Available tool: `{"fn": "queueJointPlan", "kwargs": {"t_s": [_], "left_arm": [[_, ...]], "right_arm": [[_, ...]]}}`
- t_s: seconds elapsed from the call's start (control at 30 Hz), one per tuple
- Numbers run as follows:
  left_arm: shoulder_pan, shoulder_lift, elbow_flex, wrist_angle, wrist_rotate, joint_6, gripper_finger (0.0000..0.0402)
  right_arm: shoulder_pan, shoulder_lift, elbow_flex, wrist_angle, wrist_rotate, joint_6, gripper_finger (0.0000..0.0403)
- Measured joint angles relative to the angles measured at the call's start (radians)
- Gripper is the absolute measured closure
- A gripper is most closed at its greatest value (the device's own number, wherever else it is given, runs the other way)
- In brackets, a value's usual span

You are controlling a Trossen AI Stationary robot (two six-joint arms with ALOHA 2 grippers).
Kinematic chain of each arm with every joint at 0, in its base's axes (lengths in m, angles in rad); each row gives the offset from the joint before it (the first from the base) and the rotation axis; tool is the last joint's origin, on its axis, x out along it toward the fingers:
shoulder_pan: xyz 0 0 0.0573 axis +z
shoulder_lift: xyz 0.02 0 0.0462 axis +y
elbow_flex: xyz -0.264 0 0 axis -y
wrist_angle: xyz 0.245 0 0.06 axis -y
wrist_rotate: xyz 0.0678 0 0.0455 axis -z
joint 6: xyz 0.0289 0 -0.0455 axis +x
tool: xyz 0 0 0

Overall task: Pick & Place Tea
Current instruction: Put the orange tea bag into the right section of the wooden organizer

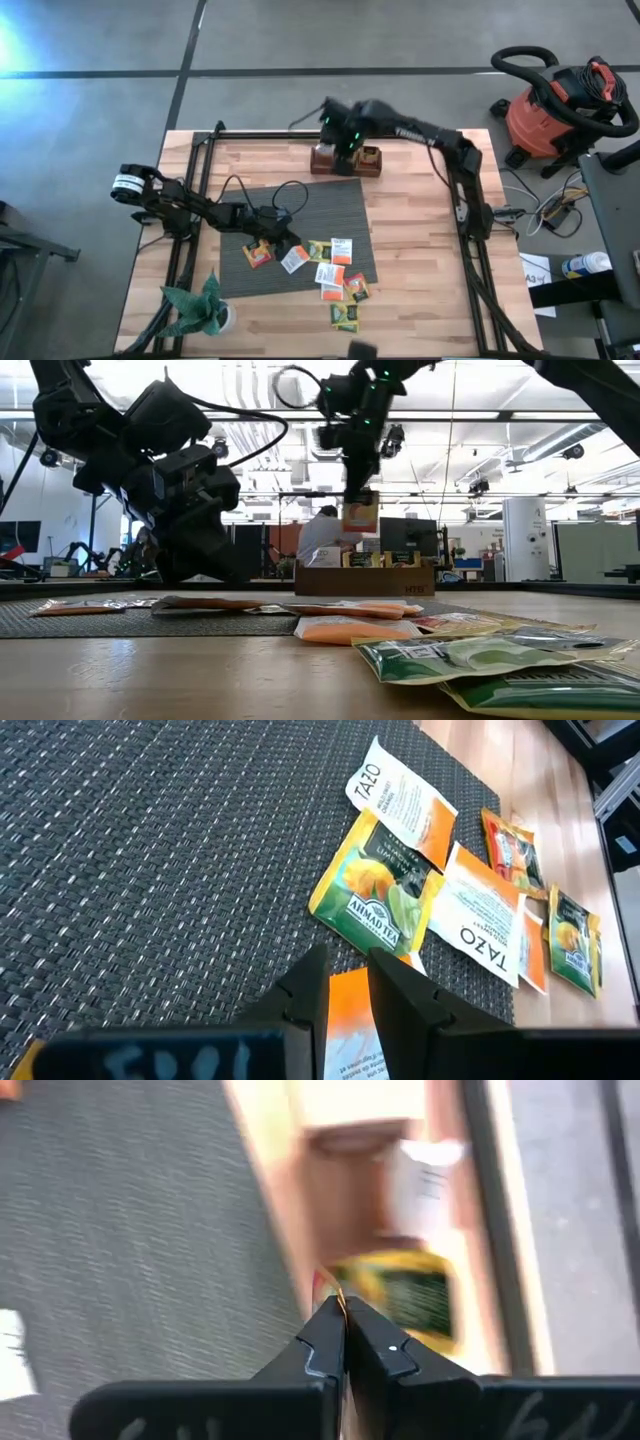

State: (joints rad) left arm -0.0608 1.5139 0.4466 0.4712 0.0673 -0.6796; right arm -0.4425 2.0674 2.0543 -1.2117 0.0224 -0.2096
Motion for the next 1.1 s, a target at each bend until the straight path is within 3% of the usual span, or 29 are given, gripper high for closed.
{"fn": "queueJointPlan", "kwargs": {"t_s": [0.17,0.37,0.77,1.1], "left_arm": [[0.000,0.000,-0.002,0.000,-0.003,-0.003,0.0333],[0.000,0.000,-0.003,0.000,-0.045,-0.002,0.0333],[0.000,0.000,-0.004,0.000,-0.086,-0.008,0.0333],[0.000,0.000,-0.004,0.000,-0.088,-0.030,0.0333]], "right_arm": [[-0.114,0.000,0.021,-0.114,-0.001,-0.073,0.0394],[-0.167,0.000,-0.038,-0.134,-0.060,-0.103,0.0394],[-0.172,-0.001,-0.223,-0.013,-0.058,-0.234,0.0394],[-0.176,0.000,-0.235,0.075,-0.054,-0.237,0.0394]]}}
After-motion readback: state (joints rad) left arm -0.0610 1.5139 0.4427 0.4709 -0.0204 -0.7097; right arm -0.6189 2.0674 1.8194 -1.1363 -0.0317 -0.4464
